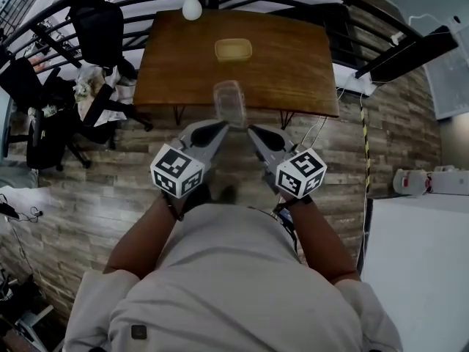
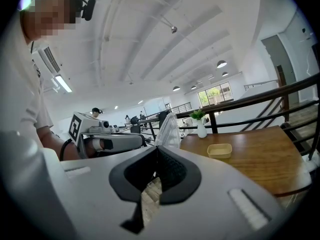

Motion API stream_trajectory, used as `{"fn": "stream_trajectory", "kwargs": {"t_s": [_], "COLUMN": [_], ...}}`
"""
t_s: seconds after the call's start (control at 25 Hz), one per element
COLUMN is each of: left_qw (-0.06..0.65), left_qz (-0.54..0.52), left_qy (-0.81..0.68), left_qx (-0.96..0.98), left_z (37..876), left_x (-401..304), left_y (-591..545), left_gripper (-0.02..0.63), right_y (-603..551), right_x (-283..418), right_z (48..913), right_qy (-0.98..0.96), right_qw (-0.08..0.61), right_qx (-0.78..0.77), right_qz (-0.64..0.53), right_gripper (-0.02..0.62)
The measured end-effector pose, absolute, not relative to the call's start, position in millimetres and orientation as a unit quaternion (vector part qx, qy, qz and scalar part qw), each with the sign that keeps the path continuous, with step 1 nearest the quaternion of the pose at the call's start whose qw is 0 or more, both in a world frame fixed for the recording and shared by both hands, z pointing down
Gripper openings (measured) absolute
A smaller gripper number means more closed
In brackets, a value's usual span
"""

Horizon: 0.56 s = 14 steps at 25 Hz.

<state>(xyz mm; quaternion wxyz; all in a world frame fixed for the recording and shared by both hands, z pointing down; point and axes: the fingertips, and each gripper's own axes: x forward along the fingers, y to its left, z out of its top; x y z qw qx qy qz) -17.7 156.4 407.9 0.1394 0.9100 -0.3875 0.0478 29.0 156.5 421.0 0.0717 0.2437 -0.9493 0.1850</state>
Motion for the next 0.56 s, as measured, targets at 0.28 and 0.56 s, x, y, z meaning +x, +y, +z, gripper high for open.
{"fn": "stream_trajectory", "kwargs": {"t_s": [0.28, 0.56], "left_qw": [0.138, 0.138], "left_qz": [0.050, 0.052], "left_qy": [-0.385, -0.383], "left_qx": [0.911, 0.912], "left_z": [407.0, 408.3], "left_x": [-8.7, -9.3], "left_y": [159.5, 160.2], "left_gripper": [0.003, 0.003], "right_y": [157.3, 158.1], "right_x": [37.2, 34.9], "right_z": [416.6, 413.8], "right_qy": [-0.950, -0.950], "right_qw": [0.071, 0.068], "right_qx": [0.245, 0.246], "right_qz": [0.183, 0.179], "right_gripper": [0.005, 0.006]}}
